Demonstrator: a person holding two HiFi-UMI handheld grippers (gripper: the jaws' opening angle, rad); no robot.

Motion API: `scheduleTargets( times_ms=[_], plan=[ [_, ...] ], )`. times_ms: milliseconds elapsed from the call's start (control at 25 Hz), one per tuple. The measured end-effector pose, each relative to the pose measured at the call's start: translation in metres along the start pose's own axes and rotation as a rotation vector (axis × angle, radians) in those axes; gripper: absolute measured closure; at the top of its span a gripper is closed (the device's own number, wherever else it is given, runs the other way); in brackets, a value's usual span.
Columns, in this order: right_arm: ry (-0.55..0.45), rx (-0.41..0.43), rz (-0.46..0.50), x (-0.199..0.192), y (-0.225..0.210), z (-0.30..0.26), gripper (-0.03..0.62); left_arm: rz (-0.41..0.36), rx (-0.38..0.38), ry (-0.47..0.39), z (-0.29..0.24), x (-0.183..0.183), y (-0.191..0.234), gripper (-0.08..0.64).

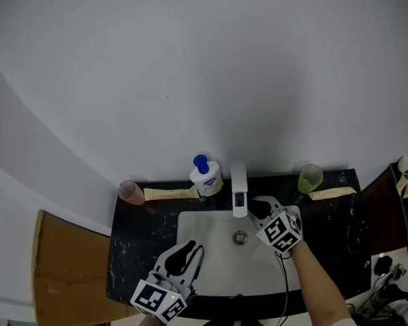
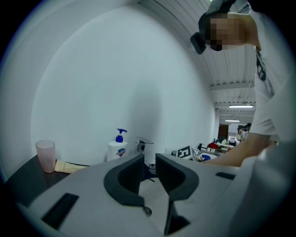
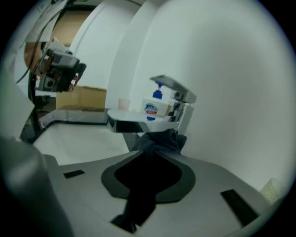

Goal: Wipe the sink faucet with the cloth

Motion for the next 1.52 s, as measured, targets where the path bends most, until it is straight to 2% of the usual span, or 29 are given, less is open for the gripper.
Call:
scheduleTargets(
  times_ms=[120,280,320,440,520,600,720,800,880,1040,1120,1240,1320,1400,1520],
  plan=[
    [0.077,0.063,0.091,-0.006,0.014,-0.016,0.522,-0.002,0.005,0.002,0.002,0.0,0.0,0.483],
    [0.065,0.075,0.105,0.002,0.013,-0.011,0.522,-0.001,0.013,0.007,0.004,-0.001,0.003,0.483],
    [0.06,0.048,0.083,0.001,0.005,-0.007,0.522,0.0,0.012,0.007,0.004,-0.001,0.003,0.483],
    [0.012,-0.066,-0.081,-0.01,-0.031,0.013,0.522,0.0,0.009,-0.001,0.003,0.0,0.001,0.483],
    [-0.013,-0.062,-0.119,-0.011,-0.036,0.025,0.522,0.0,0.01,-0.005,0.003,0.001,0.001,0.483],
    [-0.005,0.002,-0.061,-0.005,-0.022,0.024,0.522,0.001,0.012,-0.003,0.004,0.0,0.001,0.483],
    [0.035,0.092,0.08,0.01,0.007,0.005,0.522,-0.002,0.01,0.004,0.004,0.0,0.0,0.483],
    [0.036,0.101,0.102,0.016,0.012,-0.006,0.522,-0.007,0.008,0.003,0.002,0.001,-0.001,0.483],
    [0.027,0.05,0.053,0.015,-0.001,-0.007,0.522,-0.01,0.011,0.0,0.001,0.003,0.0,0.483],
    [0.004,-0.085,-0.114,-0.005,-0.037,0.015,0.522,-0.006,0.014,-0.002,0.004,0.002,0.001,0.483],
    [-0.013,-0.063,-0.124,-0.005,-0.035,0.021,0.522,-0.004,0.013,0.002,0.005,0.0,0.001,0.483],
    [0.003,0.055,-0.022,0.008,-0.004,0.01,0.522,-0.003,0.01,0.009,0.004,-0.001,0.0,0.483],
    [0.024,0.097,0.03,0.014,0.011,-0.003,0.522,-0.007,0.007,0.007,0.001,0.0,-0.002,0.483],
    [0.021,0.068,-0.006,0.012,0.005,-0.01,0.522,-0.011,0.007,0.001,-0.001,0.003,-0.002,0.483],
    [-0.014,-0.05,-0.128,0.003,-0.026,-0.002,0.522,-0.013,0.015,-0.005,-0.001,0.005,0.002,0.483]
  ],
)
Point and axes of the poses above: the fingertips, and each gripper's own axes: z backward along the fingers, y to its left, x out of its top, the point moved 8 cm from there along z, backward along the fingers, and after that the axes turned 11 degrees about -z, right-handed, at the moved point
